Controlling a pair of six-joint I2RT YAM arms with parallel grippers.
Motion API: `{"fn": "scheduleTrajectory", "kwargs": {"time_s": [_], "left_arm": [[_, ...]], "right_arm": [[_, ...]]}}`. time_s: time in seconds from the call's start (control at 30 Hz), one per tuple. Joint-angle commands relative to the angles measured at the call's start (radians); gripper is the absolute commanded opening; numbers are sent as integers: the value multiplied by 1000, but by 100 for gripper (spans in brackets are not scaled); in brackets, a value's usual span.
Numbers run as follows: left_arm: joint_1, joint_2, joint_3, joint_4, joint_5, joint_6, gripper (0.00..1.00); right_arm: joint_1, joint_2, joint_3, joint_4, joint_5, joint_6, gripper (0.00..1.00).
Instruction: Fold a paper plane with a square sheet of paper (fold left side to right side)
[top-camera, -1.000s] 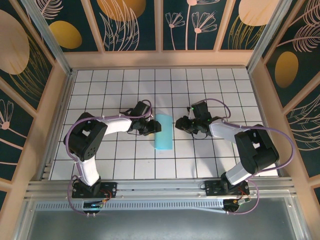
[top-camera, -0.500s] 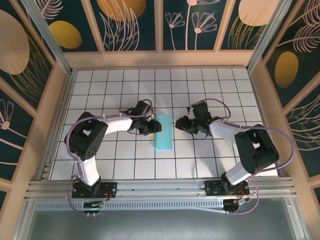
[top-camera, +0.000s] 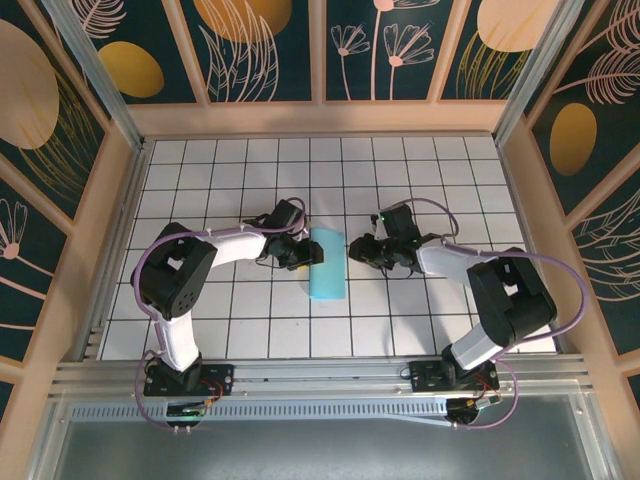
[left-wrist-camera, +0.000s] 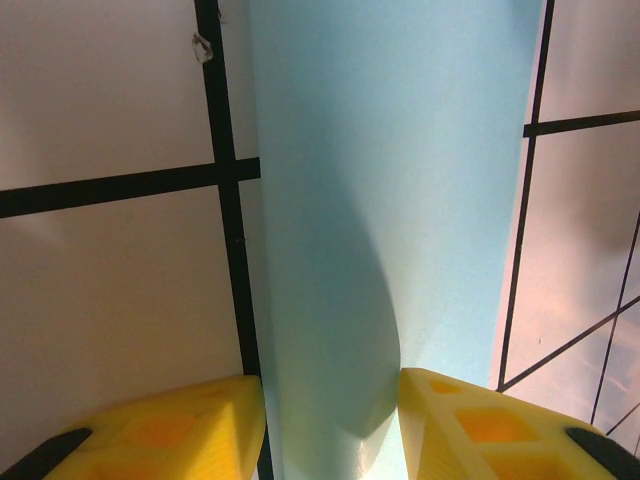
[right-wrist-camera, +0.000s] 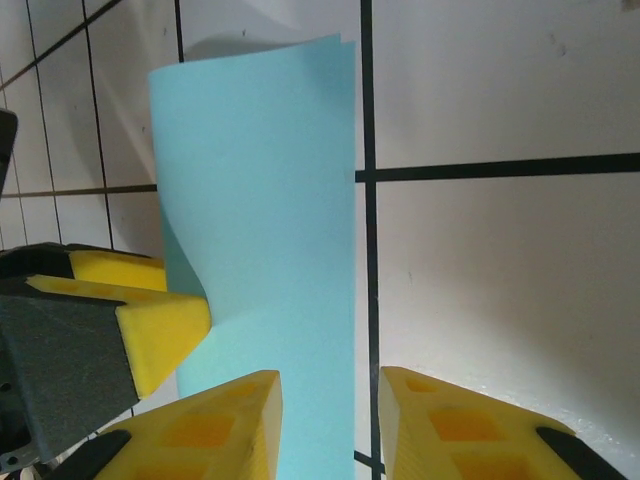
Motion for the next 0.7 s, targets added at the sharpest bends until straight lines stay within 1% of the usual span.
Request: {"fn": "scheduleTrajectory", "kwargs": {"time_s": [0.0,0.27,0.67], "left_arm": [[-57,142,-25,55,-23,29,42],[-57,147,-22,34,-34,50,42],[-58,151,-16,33,-37,45,43]], "right_arm": [[15,26,11,11,-21,-5,31],[21,26,17,7,-1,-4,31],[33,52,34,10,-21,-3,27]]}}
